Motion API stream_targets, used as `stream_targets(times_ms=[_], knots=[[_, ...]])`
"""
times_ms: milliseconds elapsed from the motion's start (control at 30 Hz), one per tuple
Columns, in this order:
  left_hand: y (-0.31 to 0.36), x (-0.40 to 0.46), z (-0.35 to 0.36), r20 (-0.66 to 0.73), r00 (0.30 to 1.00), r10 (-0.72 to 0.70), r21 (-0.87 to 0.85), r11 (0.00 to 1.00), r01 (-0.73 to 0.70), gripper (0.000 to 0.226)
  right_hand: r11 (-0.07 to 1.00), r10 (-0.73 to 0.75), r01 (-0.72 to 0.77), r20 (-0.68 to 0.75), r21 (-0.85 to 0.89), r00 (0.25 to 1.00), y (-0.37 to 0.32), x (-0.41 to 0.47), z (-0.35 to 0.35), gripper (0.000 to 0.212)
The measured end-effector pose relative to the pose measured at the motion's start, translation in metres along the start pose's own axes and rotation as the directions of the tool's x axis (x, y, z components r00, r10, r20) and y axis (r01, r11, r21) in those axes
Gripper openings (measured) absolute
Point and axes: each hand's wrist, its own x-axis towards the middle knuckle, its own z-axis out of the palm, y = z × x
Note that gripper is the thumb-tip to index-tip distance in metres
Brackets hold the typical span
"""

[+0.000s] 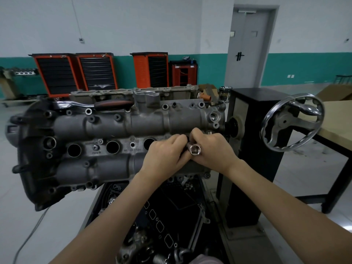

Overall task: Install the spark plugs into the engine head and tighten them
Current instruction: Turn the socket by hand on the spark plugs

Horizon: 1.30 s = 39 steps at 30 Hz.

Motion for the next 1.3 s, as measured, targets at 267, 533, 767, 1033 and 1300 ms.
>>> stream_targets(times_ms=[267,533,767,1033,1300], knots=[[0.0048,0.0002,-0.0041,0.005,1.000,-0.027,-0.102,0.994,0.028,0.034,0.999,-0.021,0.018,0.091,0.036,0.996,-0.0018,-0.0001,-0.0025,0.030],[0.0003,-0.0006,-0.0006,0.012,1.000,0.016,0.002,1.000,-0.016,0.030,0.999,0.039,-0.038,0.036,-0.022,0.999,-0.0008,0.0001,0.0005,0.018],[0.0033,0.0005,-0.0024,0.027,1.000,-0.002,-0.056,0.998,0.003,0.042,1.000,-0.006,0.002,0.106,0.029,0.994,-0.0016,-0.0007,-0.0012,0.034],[0.0035,0.0003,-0.0029,0.027,1.000,0.012,-0.035,0.999,-0.011,0.049,1.000,0.001,-0.006,0.136,0.031,0.991,-0.0006,-0.0009,-0.0012,0.034],[0.0040,0.0018,-0.0035,0.011,1.000,-0.027,-0.005,1.000,0.027,0.032,1.000,-0.011,0.010,0.106,0.011,0.994,-0.0046,0.0026,-0.0045,0.026]])
